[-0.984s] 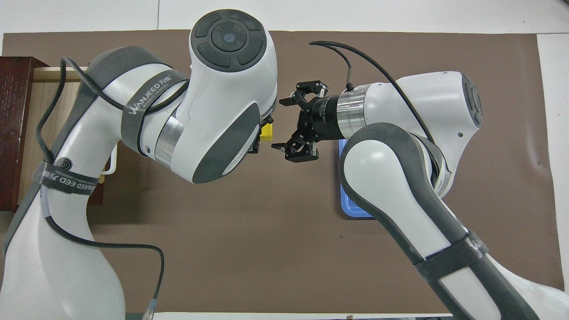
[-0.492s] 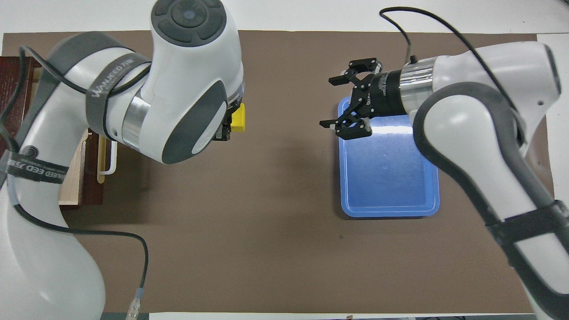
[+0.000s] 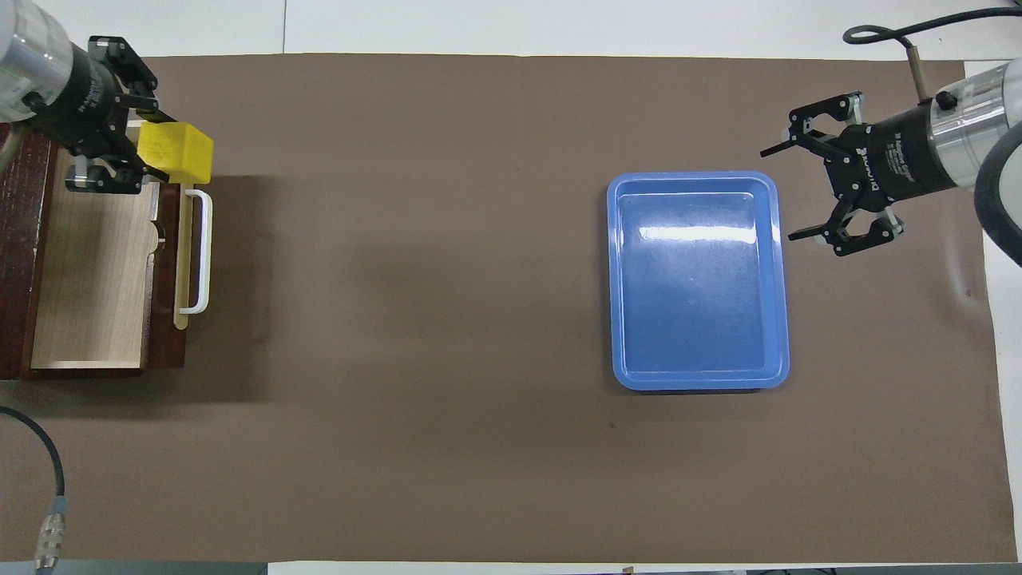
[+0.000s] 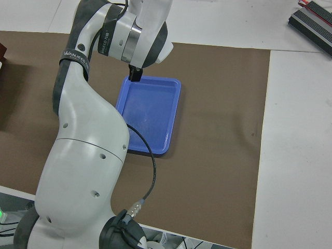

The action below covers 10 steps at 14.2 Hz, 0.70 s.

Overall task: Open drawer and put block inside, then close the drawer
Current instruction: 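Lower the block into the open drawer with the left gripper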

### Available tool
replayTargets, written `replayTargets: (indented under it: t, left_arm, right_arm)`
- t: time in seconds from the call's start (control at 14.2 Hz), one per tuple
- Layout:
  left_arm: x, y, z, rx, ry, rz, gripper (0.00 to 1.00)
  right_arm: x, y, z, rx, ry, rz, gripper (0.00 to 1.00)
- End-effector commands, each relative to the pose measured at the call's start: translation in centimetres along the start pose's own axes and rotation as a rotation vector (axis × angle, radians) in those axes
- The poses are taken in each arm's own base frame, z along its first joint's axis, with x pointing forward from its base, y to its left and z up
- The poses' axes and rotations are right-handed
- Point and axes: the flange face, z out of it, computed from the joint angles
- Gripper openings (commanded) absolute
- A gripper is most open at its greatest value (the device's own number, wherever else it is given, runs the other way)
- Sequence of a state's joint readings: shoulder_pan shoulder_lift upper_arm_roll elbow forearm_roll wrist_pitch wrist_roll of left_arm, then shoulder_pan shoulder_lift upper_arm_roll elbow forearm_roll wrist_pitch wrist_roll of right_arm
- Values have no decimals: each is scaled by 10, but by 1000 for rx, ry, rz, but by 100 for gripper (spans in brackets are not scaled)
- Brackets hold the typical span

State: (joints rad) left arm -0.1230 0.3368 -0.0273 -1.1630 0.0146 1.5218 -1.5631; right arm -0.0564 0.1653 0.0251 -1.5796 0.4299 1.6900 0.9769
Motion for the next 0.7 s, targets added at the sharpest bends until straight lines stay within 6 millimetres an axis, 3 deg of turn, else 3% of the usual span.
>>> replayTargets:
  t: [0.0,0.07,0.21,0.42,0.63]
  left_arm:
    - [42,-8,10,13,-19,28,0]
    - [60,-9,19,13,-18,25,0]
    - [77,-8,37,20,-11,23,0]
    - [106,-11,62,39,-11,19,0]
    - [114,-23,96,42,-9,0,0]
  right_arm:
    - [4,26,-29,-101,88,-347,100]
    - [3,32,-36,-146,110,-473,100]
    - [4,47,-58,-222,170,-670,100]
    - [-14,65,-91,-325,228,-905,100]
    - [-35,81,-121,-395,267,-1054,100]
